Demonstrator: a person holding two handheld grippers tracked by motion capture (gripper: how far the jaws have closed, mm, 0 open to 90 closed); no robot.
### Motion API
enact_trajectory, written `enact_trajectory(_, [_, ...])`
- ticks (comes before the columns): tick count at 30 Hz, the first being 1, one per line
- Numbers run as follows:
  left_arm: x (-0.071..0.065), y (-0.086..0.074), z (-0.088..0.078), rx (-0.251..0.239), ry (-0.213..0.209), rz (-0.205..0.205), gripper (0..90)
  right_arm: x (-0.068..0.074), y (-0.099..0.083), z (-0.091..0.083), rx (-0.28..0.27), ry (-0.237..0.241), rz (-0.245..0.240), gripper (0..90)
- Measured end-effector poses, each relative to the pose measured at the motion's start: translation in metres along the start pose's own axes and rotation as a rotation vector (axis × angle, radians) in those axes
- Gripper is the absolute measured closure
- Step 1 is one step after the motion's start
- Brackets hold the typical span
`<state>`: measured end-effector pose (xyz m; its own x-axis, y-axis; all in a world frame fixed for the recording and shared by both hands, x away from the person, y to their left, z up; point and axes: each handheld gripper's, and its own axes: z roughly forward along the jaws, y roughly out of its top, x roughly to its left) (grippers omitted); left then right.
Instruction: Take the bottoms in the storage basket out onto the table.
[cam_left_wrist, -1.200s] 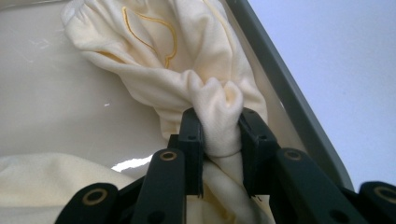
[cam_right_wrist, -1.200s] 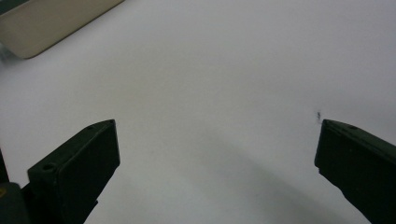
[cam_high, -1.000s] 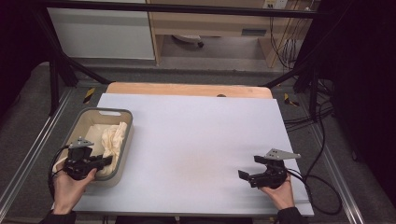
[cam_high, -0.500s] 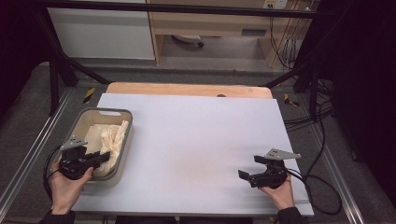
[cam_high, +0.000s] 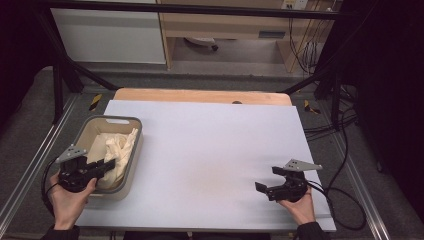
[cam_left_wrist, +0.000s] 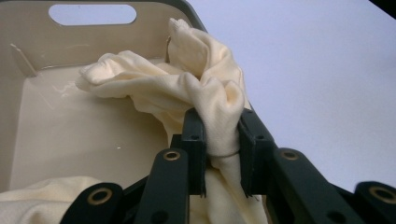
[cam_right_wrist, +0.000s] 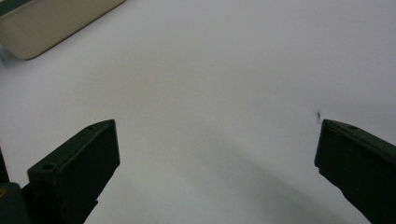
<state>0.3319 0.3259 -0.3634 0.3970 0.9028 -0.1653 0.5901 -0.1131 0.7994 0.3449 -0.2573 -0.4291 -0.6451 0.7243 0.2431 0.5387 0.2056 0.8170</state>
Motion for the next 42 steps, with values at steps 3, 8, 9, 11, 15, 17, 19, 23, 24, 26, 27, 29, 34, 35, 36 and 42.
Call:
enact_trajectory(3, [0.0,0.0,-0.002,-0.016,-0.003,-0.009,74.7,0.0,0.0,0.0,0.001,0.0,0.0,0.6])
enact_trajectory(8, [0.001,0.001,-0.005,-0.046,-0.005,-0.01,74.6,0.0,0.0,0.0,0.0,-0.001,0.0,0.5])
enact_trajectory(9, [0.001,0.001,-0.005,-0.05,-0.003,-0.007,74.7,0.0,0.0,0.0,0.0,-0.001,0.002,0.5])
enact_trajectory(11, [0.001,0.001,-0.006,-0.062,-0.002,-0.006,74.6,0.0,0.0,0.0,0.001,-0.001,0.002,0.5])
enact_trajectory(15, [0.0,0.002,-0.008,-0.077,0.001,-0.004,74.7,0.0,0.0,0.0,0.001,-0.001,0.002,0.5])
enact_trajectory(17, [0.0,0.002,-0.009,-0.089,0.005,0.001,74.7,0.0,0.0,0.0,0.0,-0.001,0.002,0.5])
enact_trajectory(19, [0.0,0.002,-0.01,-0.096,0.01,0.004,74.8,0.0,0.0,0.0,0.001,-0.001,0.003,0.5])
enact_trajectory(23, [-0.001,0.003,-0.012,-0.12,0.013,0.003,74.8,0.0,0.0,0.0,0.0,-0.001,0.0,0.5])
enact_trajectory(24, [-0.001,0.003,-0.012,-0.12,0.013,0.003,74.8,0.0,0.0,0.0,0.001,-0.001,0.002,0.5])
enact_trajectory(26, [-0.001,0.003,-0.013,-0.128,0.014,0.003,74.9,0.0,0.0,-0.001,-0.001,0.0,0.004,0.5])
enact_trajectory(27, [-0.001,0.003,-0.013,-0.132,0.014,0.003,74.9,0.0,0.0,-0.001,-0.001,0.0,0.006,0.6])
enact_trajectory(29, [-0.001,0.003,-0.014,-0.138,0.014,0.002,74.9,0.0,0.0,-0.001,-0.002,0.0,0.007,0.5])
enact_trajectory(34, [-0.001,0.005,-0.017,-0.164,0.023,0.001,75.0,0.0,0.0,0.0,-0.001,-0.001,0.002,0.5])
enact_trajectory(35, [-0.001,0.005,-0.017,-0.168,0.022,-0.001,75.0,0.0,0.0,0.0,-0.001,0.0,0.002,0.5])
enact_trajectory(36, [-0.001,0.005,-0.017,-0.168,0.022,-0.001,75.1,0.0,0.0,-0.001,-0.001,0.001,0.003,0.5])
enact_trajectory(42, [-0.002,0.006,-0.02,-0.19,0.027,0.002,75.1,0.0,0.0,-0.001,-0.003,0.0,0.007,0.6])
